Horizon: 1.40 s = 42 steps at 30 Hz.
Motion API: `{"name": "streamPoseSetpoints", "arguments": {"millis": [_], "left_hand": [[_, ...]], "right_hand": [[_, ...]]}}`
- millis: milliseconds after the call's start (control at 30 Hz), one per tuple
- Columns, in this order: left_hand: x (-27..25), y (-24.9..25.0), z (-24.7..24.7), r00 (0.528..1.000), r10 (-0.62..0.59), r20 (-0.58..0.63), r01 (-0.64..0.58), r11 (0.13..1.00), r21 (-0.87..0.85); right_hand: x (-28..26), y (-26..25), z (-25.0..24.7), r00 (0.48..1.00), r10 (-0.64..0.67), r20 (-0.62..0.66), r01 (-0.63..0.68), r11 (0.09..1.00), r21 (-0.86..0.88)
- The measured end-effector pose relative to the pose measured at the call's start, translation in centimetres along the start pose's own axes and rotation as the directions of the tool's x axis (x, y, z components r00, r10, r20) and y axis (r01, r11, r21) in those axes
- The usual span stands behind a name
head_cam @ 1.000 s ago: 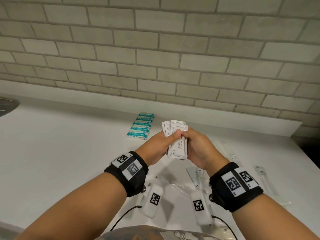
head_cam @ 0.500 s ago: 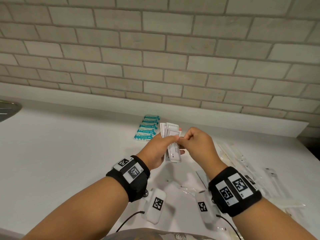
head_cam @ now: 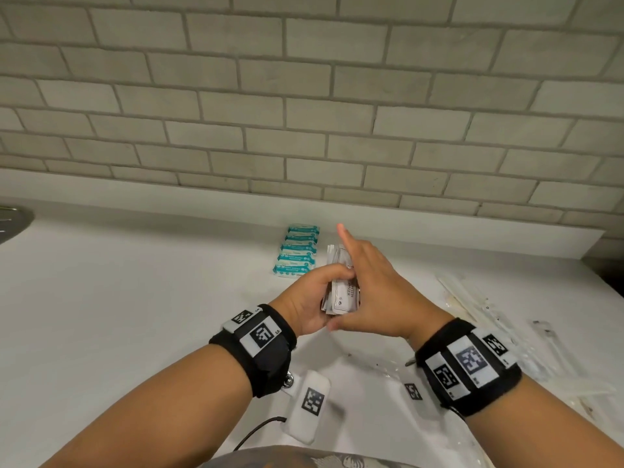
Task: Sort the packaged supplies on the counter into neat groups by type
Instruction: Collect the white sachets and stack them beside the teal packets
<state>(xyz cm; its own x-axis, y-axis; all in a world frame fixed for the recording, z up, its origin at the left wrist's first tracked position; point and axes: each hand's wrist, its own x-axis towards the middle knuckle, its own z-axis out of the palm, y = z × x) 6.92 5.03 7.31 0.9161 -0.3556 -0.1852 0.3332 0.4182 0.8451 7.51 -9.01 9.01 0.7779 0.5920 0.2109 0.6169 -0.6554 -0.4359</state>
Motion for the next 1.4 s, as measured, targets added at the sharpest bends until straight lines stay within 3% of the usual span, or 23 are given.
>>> {"name": "streamPoseSetpoints", "arguments": {"millis": [200, 367, 500, 567, 633, 700, 800, 867, 933, 1067, 1167, 1300, 1333, 1400], "left_hand": [[0.0, -0.1, -0.8, 0.999, 0.012, -0.030, -0.012, 1.000, 0.003], [0.4, -0.2, -0.8, 1.000, -0.005, -0.025, 0.006, 1.000, 0.025], [0.9, 0.0, -0.3, 0.999, -0.029, -0.022, 0.030, 0.998, 0.059], [1.4, 0.0, 0.2, 0.997, -0.009, -0.081, 0.012, 0.999, 0.038], [1.9, 0.0, 0.4, 0.991, 0.018, -0.135, -0.021, 1.000, -0.016], [2.7, 0.0, 0.1, 0.978, 0.097, -0.187, -0.111, 0.992, -0.065], [3.7, 0.3, -0.2, 0.946, 0.224, -0.234, -0.250, 0.964, -0.090], [4.2, 0.0, 0.2, 0.942, 0.256, -0.218, -0.284, 0.953, -0.109], [4.8, -0.8, 0.8, 0.948, 0.245, -0.201, -0.268, 0.959, -0.096], [5.7, -2.5, 0.4, 0.953, 0.213, -0.214, -0.224, 0.974, -0.030], [6.1, -3.2, -2.1, 0.973, 0.106, -0.203, -0.072, 0.983, 0.167], [7.0, -4.2, -5.3, 0.949, -0.019, -0.315, 0.191, 0.829, 0.526], [7.4, -4.5, -5.8, 0.945, -0.050, -0.324, 0.253, 0.742, 0.621], [8.0, -5.0, -6.2, 0.932, -0.102, -0.346, 0.350, 0.490, 0.798]], "right_hand": [[0.6, -0.7, 0.8, 1.000, 0.015, -0.020, -0.017, 0.993, -0.119], [0.6, -0.1, 1.3, 0.996, -0.089, 0.025, 0.092, 0.974, -0.208], [0.7, 0.5, 0.8, 0.995, -0.103, 0.012, 0.103, 0.969, -0.224], [0.8, 0.9, 0.4, 0.999, -0.048, 0.012, 0.049, 0.982, -0.180], [0.9, 1.3, -0.5, 0.994, 0.091, 0.057, -0.093, 0.995, 0.046], [0.9, 2.2, -1.3, 0.967, 0.223, 0.121, -0.250, 0.922, 0.295], [0.9, 3.8, -1.4, 0.905, 0.380, 0.192, -0.425, 0.778, 0.462], [1.0, 4.4, -1.0, 0.874, 0.383, 0.299, -0.482, 0.607, 0.631], [1.3, 4.5, -0.4, 0.884, 0.334, 0.327, -0.460, 0.496, 0.736], [2.2, 6.2, 0.7, 0.857, 0.362, 0.366, -0.498, 0.403, 0.768], [2.3, 8.8, 1.2, 0.789, 0.400, 0.466, -0.611, 0.440, 0.658], [2.6, 10.7, 2.5, 0.626, 0.436, 0.647, -0.765, 0.504, 0.401], [2.8, 11.0, 3.0, 0.581, 0.448, 0.680, -0.789, 0.515, 0.335], [3.4, 11.5, 4.2, 0.505, 0.488, 0.712, -0.814, 0.545, 0.203]]}}
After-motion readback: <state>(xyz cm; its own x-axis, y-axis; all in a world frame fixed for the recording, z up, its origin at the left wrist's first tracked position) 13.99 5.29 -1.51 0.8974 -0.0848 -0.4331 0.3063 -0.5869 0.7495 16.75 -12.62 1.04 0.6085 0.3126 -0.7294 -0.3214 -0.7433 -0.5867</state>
